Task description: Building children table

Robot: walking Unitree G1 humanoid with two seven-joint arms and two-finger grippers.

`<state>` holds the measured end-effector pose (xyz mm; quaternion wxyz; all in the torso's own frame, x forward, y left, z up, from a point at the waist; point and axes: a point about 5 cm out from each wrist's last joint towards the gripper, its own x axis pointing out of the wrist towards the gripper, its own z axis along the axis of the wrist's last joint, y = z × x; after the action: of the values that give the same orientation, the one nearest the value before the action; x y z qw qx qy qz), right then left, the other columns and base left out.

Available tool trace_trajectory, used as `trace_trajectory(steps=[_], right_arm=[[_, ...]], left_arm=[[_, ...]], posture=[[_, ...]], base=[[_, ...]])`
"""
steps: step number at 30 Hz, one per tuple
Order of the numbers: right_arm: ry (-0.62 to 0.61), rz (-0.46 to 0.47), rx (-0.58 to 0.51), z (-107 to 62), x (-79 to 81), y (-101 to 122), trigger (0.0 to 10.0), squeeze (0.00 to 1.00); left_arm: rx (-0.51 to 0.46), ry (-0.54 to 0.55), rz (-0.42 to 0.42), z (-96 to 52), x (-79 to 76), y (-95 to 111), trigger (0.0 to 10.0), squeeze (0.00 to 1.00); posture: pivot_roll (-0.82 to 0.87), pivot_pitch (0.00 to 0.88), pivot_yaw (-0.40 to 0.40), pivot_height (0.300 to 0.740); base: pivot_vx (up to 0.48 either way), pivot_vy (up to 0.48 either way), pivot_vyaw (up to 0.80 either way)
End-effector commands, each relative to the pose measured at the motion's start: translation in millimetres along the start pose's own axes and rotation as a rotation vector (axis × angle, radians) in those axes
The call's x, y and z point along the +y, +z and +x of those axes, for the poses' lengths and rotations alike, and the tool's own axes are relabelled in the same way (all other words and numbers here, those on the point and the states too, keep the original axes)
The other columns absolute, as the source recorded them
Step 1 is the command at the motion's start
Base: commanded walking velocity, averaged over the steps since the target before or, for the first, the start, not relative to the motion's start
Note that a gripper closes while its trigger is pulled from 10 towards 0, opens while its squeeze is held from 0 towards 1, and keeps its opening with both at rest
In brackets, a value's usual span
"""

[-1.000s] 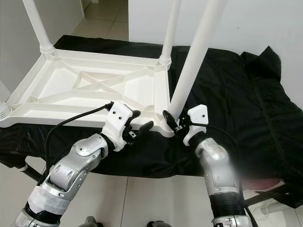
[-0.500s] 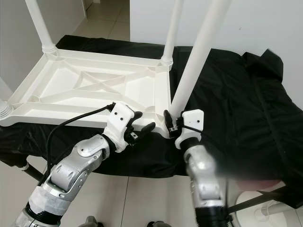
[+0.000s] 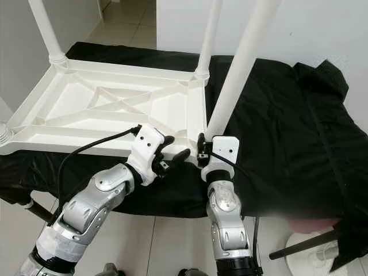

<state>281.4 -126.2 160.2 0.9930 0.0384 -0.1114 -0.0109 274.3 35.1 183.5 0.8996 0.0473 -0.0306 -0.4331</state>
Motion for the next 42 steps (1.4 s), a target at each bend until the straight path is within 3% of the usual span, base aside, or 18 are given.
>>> trace_trajectory(steps=[1, 9, 10, 11, 12, 19, 20, 24, 34, 42], right_arm=[[0.001, 0.055, 0.009, -1.4, -4.8, -1.8, 10.0, 1.00], [0.027, -0.018, -0.005, -0.2, -9.5, 1.3, 10.0, 1.00], [0.043, -0.042, -0.003, 1.5, -11.3, -0.1, 10.0, 0.88], [0.043, -0.042, -0.003, 1.5, -11.3, -0.1, 10.0, 0.88], [0.058, -0.065, 0.003, 3.8, -13.0, -2.2, 10.0, 0.00], [0.305, -0.143, 0.040, 11.2, -15.1, -7.8, 10.0, 0.00], [0.404, -0.150, 0.059, 12.3, -18.8, -9.6, 10.0, 0.00], [0.519, -0.157, 0.066, 17.1, -22.3, -8.9, 10.0, 0.00], [0.591, -0.192, 0.077, 33.4, -16.4, -11.3, 10.0, 0.00], [0.627, -0.207, 0.062, 39.3, -19.9, -12.4, 10.0, 0.00]], left_arm=[[0.001, -0.055, 0.012, 2.5, -5.5, -0.8, 10.0, 0.00], [-0.005, -0.048, 0.015, 3.7, -3.5, 0.1, 10.0, 0.00], [-0.007, -0.047, 0.015, 4.2, -3.4, 0.2, 10.0, 0.00], [-0.007, -0.047, 0.015, 4.2, -3.4, 0.2, 10.0, 0.00], [-0.008, -0.048, 0.019, 4.6, -3.9, 0.1, 10.0, 0.00], [-0.007, -0.067, 0.039, 4.1, -7.5, -1.4, 10.0, 0.00], [-0.002, -0.100, 0.039, 2.9, -10.9, -2.8, 10.0, 0.00], [0.018, -0.161, 0.025, 1.2, -18.0, -6.4, 10.0, 0.00], [0.053, -0.189, 0.074, 2.2, -21.4, -11.7, 10.0, 0.00], [0.065, -0.175, 0.064, 0.1, -17.2, -12.5, 10.0, 0.00]], posture=[[-0.03, 0.116, -0.028, 0.740], [-0.04, 0.115, -0.024, 0.740], [-0.04, 0.114, -0.023, 0.740], [-0.04, 0.114, -0.023, 0.740], [-0.04, 0.113, -0.022, 0.740], [-0.04, 0.112, -0.025, 0.740], [-0.04, 0.112, -0.027, 0.740], [-0.04, 0.110, -0.026, 0.740], [-0.03, 0.099, -0.023, 0.740], [-0.02, 0.089, -0.031, 0.740]], base=[[0.000, 0.000, 0.00], [0.000, 0.000, 0.00], [0.000, 0.000, 0.00], [0.000, 0.000, 0.00], [0.000, 0.000, 0.00], [0.000, 0.000, 0.00], [0.000, 0.000, 0.00], [0.000, 0.000, 0.00], [0.000, 0.000, 0.00], [0.000, 0.000, 0.00]])
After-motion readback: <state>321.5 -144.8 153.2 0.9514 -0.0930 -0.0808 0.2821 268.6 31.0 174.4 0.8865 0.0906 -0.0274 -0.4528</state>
